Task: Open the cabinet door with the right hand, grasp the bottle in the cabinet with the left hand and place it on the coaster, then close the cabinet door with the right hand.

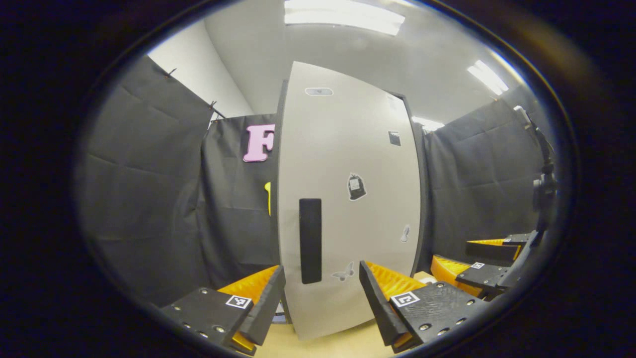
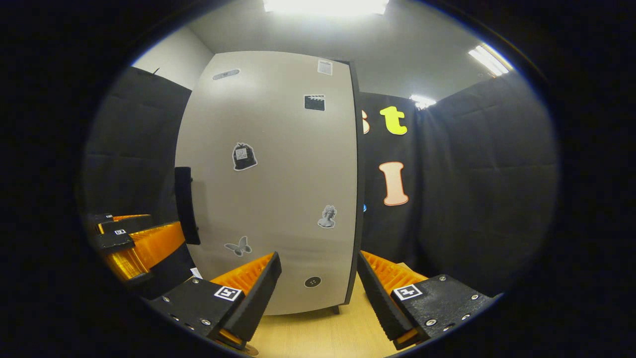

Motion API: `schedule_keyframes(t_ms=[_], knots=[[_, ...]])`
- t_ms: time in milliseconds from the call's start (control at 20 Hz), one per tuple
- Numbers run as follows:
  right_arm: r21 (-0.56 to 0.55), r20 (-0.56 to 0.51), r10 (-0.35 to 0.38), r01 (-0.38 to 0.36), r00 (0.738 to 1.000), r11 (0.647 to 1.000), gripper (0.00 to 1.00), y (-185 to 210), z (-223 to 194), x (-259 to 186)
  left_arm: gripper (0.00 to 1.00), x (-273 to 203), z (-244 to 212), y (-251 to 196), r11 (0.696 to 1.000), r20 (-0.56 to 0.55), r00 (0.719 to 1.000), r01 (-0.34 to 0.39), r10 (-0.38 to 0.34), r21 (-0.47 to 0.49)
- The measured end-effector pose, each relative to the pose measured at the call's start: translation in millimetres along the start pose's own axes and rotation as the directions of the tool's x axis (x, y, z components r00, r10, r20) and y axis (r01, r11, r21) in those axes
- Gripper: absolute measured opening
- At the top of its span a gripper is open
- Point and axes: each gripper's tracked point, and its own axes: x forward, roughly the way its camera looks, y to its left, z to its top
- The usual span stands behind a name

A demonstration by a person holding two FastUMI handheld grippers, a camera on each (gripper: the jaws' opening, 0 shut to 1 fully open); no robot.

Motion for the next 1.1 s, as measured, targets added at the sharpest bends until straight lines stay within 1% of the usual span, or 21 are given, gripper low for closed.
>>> schedule_keyframes(t_ms=[50,200,250,300,350,400,450,500,700,750,800,850,1050,1100], knots=[[-0.004,0.009,0.001,-0.001,1.000,1.000,0.95,-1,3,-2,0.90,1,0,-4,1.000,-0.002,1.000,0.006,-0.006,0.007],[-0.018,0.020,0.006,-0.006,1.000,1.000,0.95,-3,5,-4,0.90,1,2,-6,1.000,-0.001,1.000,0.012,-0.012,0.011],[-0.019,0.023,0.007,-0.006,1.000,1.000,0.95,-4,6,-5,0.86,2,3,-8,1.000,0.001,1.000,0.015,-0.015,0.007],[-0.020,0.023,0.006,-0.005,1.000,1.000,0.95,-6,6,-6,0.86,2,3,-11,1.000,0.002,1.000,0.018,-0.018,0.006],[-0.020,0.022,0.004,-0.004,1.000,1.000,0.95,-8,6,-7,0.90,2,3,-12,1.000,0.001,1.000,0.017,-0.017,0.008],[-0.021,0.019,0.004,-0.004,1.000,1.000,0.95,-9,5,-8,0.90,2,2,-14,1.000,0.001,1.000,0.020,-0.020,0.007],[-0.022,0.015,0.005,-0.004,1.000,1.000,0.95,-9,3,-8,0.86,2,1,-15,1.000,-0.001,1.000,0.023,-0.023,0.005],[-0.021,0.013,0.007,-0.007,1.000,1.000,0.95,-9,2,-9,0.90,2,1,-16,1.000,-0.005,1.000,0.025,-0.025,0.003],[-0.019,0.017,0.009,-0.008,1.000,1.000,0.95,-11,2,-14,0.90,3,-1,-18,1.000,-0.007,1.000,0.023,-0.023,0.002],[-0.017,0.017,0.011,-0.011,1.000,1.000,0.95,-11,2,-15,0.86,2,-2,-18,1.000,-0.007,1.000,0.023,-0.023,0.001],[-0.015,0.015,0.014,-0.013,1.000,1.000,0.95,-11,1,-16,0.90,2,-3,-19,1.000,-0.009,1.000,0.020,-0.020,0.002],[-0.017,0.012,0.014,-0.014,1.000,1.000,0.95,-11,0,-18,0.86,2,-4,-18,1.000,-0.012,1.000,0.014,-0.014,0.007],[-0.012,0.009,0.020,-0.020,1.000,1.000,0.95,-10,0,-21,0.85,-4,-9,-7,0.997,-0.030,0.999,-0.041,0.043,0.064],[-0.011,0.011,0.021,-0.021,1.000,1.000,0.95,-10,0,-22,0.86,-2,-11,-7,0.997,-0.036,0.998,-0.048,0.050,0.062]])
